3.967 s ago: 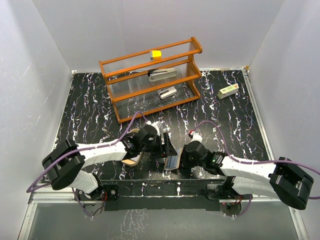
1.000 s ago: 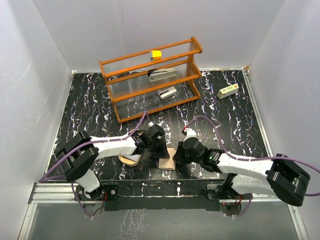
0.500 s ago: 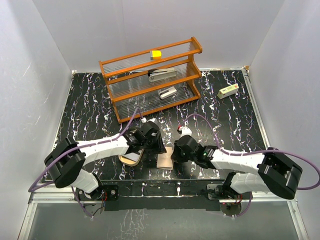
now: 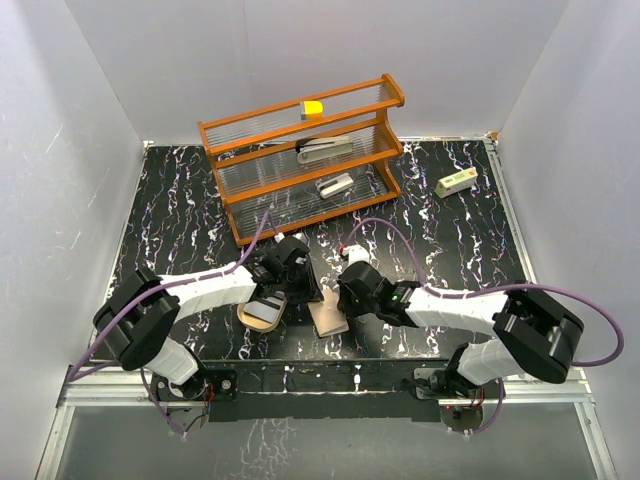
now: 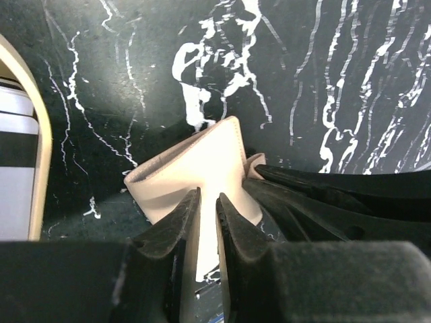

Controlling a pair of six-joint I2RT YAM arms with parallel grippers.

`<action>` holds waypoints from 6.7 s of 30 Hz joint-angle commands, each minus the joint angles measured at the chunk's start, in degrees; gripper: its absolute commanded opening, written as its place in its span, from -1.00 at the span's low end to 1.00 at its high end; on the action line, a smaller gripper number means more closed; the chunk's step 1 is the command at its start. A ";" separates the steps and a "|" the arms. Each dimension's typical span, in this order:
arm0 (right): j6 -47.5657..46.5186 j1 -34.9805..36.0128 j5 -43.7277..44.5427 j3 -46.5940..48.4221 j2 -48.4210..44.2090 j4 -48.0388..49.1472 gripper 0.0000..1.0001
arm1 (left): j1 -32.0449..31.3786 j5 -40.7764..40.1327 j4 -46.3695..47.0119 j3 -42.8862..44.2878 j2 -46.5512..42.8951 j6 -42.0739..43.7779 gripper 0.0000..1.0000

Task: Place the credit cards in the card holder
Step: Close the card holder at the center of the board.

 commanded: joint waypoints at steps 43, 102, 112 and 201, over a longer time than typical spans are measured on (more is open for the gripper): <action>0.64 -1.53 -8.49 1.25 -7.52 1.91 -0.36 | 1.12 7.23 10.99 -7.85 6.62 -0.09 -0.80; -1.39 -7.92 -20.35 3.24 1.41 1.02 -0.74 | 1.10 3.02 6.27 -6.99 6.20 -1.95 -0.81; -0.97 -7.84 -19.00 5.22 2.11 -2.66 -0.73 | 1.14 2.05 5.34 -7.32 5.24 -1.90 -0.81; -4.92 -7.79 -18.46 15.15 5.16 -13.87 -0.60 | 1.12 1.86 5.63 -6.99 5.27 -3.00 -0.83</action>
